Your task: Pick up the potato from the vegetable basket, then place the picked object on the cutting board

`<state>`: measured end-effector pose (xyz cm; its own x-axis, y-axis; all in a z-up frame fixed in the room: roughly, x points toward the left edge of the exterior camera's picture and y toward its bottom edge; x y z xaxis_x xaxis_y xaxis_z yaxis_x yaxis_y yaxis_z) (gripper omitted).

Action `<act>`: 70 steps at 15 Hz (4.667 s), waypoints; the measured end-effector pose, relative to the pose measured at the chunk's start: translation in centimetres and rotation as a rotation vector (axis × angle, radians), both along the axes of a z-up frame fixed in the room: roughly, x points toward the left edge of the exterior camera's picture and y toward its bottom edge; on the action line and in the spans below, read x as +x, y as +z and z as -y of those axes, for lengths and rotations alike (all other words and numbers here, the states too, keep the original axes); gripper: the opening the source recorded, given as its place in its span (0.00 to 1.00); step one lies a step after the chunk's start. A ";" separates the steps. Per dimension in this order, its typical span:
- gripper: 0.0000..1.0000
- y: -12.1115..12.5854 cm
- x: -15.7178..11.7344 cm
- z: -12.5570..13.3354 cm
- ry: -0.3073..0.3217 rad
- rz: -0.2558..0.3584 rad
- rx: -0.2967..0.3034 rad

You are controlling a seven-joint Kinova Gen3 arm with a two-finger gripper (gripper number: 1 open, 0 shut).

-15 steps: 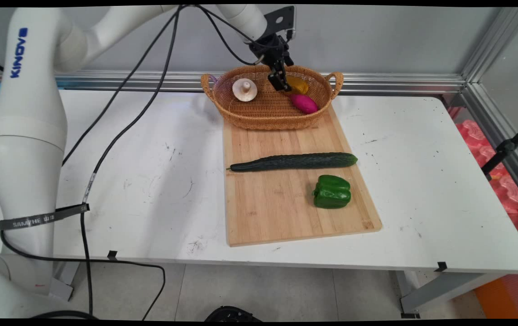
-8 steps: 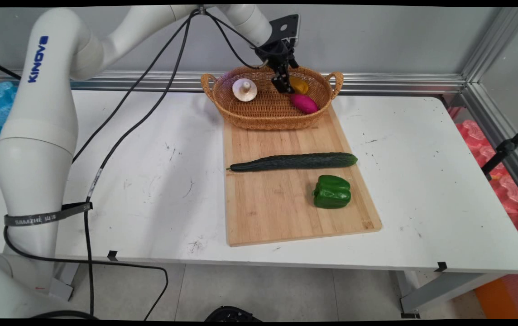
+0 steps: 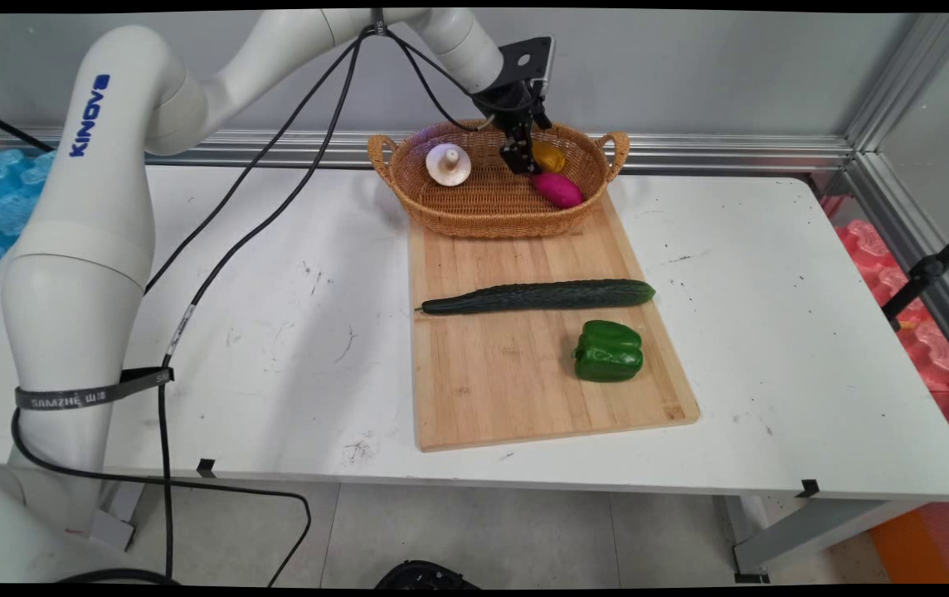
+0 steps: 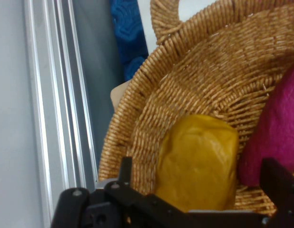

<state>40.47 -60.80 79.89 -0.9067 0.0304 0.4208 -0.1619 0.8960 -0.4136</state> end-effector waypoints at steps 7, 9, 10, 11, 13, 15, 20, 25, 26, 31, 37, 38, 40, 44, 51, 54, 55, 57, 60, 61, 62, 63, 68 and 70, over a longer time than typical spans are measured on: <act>0.00 -0.9 0.0 0.4 -0.020 0.017 0.004; 0.00 -1.0 0.0 0.3 -0.023 0.021 0.008; 0.00 -1.0 0.0 0.3 -0.022 0.022 0.011; 0.00 -0.9 0.1 0.1 -0.019 0.022 0.012; 0.00 -0.2 0.1 -0.3 -0.007 0.018 0.014; 0.00 0.6 0.2 -0.7 0.009 0.012 0.016; 0.00 5.2 -0.8 -3.4 0.064 -0.019 0.016; 0.00 10.3 -3.5 -6.8 0.097 -0.068 0.037; 0.00 10.9 -3.9 -7.3 0.101 -0.076 0.041; 0.00 15.1 -7.6 -12.2 0.149 -0.145 0.102; 0.00 16.0 -10.0 -19.6 0.197 -0.169 0.187; 0.00 15.9 -10.1 -20.6 0.202 -0.167 0.197; 0.00 15.3 -10.0 -23.3 0.217 -0.157 0.214; 0.00 13.4 -9.2 -27.4 0.237 -0.134 0.227; 0.00 8.8 -7.9 -32.5 0.252 -0.099 0.242; 0.00 6.9 -7.8 -34.0 0.256 -0.095 0.251; 0.00 6.4 -7.9 -34.5 0.257 -0.096 0.254; 0.00 5.3 -8.0 -35.2 0.261 -0.099 0.261; 0.00 3.8 -8.3 -36.1 0.276 -0.106 0.273; 0.00 3.4 -8.4 -36.4 0.281 -0.108 0.277; 0.00 3.2 -8.5 -36.5 0.284 -0.109 0.280; 0.00 2.7 -8.6 -36.8 0.290 -0.112 0.285; 0.00 1.2 -8.9 -37.7 0.306 -0.115 0.302; 0.00 0.6 -9.0 -38.0 0.310 -0.115 0.309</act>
<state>31.46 -22.83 80.46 -0.7998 -0.3783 0.4662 -0.4716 0.8763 -0.0980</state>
